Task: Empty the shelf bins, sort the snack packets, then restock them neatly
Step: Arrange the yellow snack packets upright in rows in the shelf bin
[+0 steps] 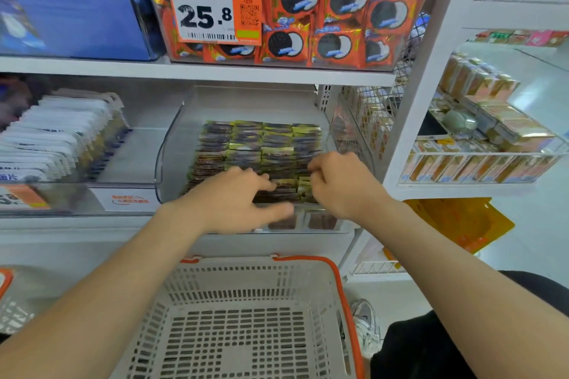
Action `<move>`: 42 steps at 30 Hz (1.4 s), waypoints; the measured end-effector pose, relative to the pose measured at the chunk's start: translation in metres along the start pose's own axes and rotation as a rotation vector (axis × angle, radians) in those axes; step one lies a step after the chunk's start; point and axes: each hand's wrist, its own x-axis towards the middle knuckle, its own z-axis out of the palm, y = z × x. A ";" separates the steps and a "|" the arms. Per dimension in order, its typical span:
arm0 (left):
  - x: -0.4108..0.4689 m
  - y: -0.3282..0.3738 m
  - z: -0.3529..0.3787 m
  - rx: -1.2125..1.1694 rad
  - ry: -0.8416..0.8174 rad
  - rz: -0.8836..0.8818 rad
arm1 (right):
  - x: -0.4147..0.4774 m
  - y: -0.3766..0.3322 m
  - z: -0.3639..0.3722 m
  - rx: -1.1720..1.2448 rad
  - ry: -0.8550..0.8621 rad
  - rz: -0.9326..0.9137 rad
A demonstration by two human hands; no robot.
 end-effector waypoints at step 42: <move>0.076 -0.064 0.006 0.081 -0.104 -0.313 | 0.099 0.011 0.058 -0.254 -0.330 0.062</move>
